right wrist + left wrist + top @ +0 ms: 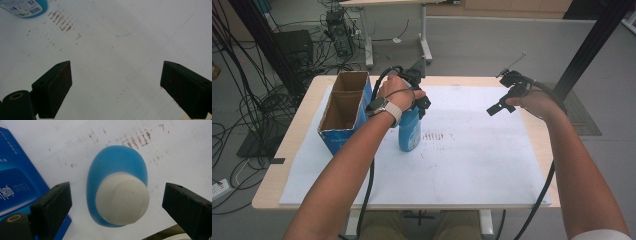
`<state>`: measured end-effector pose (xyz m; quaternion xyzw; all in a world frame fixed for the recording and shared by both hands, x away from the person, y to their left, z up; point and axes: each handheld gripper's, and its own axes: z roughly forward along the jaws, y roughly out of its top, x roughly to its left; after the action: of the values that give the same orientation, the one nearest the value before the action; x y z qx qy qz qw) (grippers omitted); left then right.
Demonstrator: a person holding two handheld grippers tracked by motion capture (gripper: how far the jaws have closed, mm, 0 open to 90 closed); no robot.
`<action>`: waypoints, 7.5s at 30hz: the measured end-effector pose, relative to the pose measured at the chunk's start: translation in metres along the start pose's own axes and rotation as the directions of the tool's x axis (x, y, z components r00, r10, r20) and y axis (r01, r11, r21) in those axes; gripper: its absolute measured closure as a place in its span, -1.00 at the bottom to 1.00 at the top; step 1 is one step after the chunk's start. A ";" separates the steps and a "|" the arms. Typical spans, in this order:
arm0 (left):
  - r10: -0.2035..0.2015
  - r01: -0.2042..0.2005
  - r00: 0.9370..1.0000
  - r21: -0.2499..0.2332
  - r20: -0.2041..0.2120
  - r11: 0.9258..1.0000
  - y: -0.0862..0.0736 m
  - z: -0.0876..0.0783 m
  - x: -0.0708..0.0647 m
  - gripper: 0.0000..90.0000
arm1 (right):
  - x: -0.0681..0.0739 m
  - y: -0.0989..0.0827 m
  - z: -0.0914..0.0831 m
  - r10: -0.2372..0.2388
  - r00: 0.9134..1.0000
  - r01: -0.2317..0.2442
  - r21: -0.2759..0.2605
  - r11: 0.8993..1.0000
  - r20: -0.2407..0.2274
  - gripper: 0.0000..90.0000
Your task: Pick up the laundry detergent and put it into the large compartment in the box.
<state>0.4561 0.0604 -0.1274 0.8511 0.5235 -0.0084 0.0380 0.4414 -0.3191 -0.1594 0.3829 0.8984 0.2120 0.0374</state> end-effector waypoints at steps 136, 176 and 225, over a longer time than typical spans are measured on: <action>0.025 -0.025 0.998 0.001 -0.053 1.000 0.007 0.036 -0.011 -0.52 | -0.001 -0.007 0.006 0.018 1.000 -0.018 -0.011 1.000 -0.006 -0.77; 0.020 -0.020 0.998 -0.002 -0.055 1.000 0.008 0.037 -0.011 -0.16 | -0.001 -0.009 0.005 0.042 0.999 -0.042 0.000 0.999 0.002 -0.77; 0.014 -0.014 0.998 -0.006 -0.062 1.000 0.007 0.037 -0.013 -0.16 | 0.001 -0.008 0.000 0.035 0.999 -0.035 -0.004 0.999 0.013 -0.77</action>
<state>0.4570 0.0427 -0.1630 0.8545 0.5184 0.0200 0.0245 0.4352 -0.3235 -0.1628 0.3999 0.8908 0.2119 0.0402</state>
